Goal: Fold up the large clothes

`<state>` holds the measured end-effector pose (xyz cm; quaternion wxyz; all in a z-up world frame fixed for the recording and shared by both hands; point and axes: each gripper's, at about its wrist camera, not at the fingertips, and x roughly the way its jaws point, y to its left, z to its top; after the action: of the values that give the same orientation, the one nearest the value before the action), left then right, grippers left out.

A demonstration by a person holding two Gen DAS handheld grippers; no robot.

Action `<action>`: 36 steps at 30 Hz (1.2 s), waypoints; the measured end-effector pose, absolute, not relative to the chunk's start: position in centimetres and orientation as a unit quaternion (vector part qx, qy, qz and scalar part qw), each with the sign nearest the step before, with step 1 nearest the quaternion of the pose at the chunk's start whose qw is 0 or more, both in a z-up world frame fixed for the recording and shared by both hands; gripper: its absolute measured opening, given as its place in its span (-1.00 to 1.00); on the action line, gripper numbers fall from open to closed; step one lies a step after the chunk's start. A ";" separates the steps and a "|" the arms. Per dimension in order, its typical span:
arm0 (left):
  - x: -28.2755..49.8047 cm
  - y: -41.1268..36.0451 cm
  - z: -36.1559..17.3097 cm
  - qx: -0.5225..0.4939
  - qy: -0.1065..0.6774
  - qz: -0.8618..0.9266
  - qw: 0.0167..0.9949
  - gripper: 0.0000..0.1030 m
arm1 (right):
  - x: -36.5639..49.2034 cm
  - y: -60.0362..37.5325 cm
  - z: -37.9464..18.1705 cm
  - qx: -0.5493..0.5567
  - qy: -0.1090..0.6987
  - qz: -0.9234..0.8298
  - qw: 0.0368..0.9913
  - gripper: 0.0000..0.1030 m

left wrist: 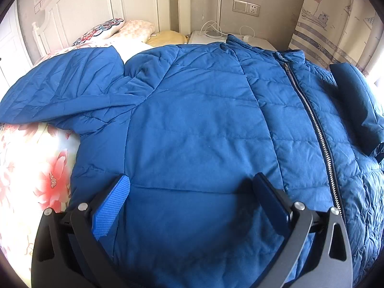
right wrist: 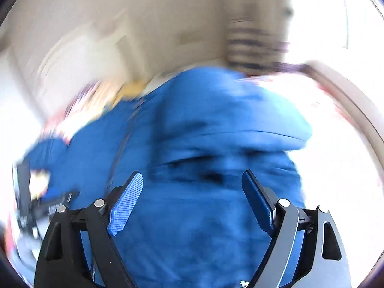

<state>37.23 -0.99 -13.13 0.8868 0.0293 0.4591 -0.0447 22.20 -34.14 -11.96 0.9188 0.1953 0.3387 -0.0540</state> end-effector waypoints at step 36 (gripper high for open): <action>35.7 -12.4 -6.6 -0.036 0.377 -0.209 0.901 -0.86 | 20.0 -42.2 -18.0 0.373 0.298 -0.121 0.870 -0.40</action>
<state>35.74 -12.35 -6.64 0.9014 -0.0360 0.3774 -0.2095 20.00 -42.24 -17.99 0.8703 0.3735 0.2976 -0.1207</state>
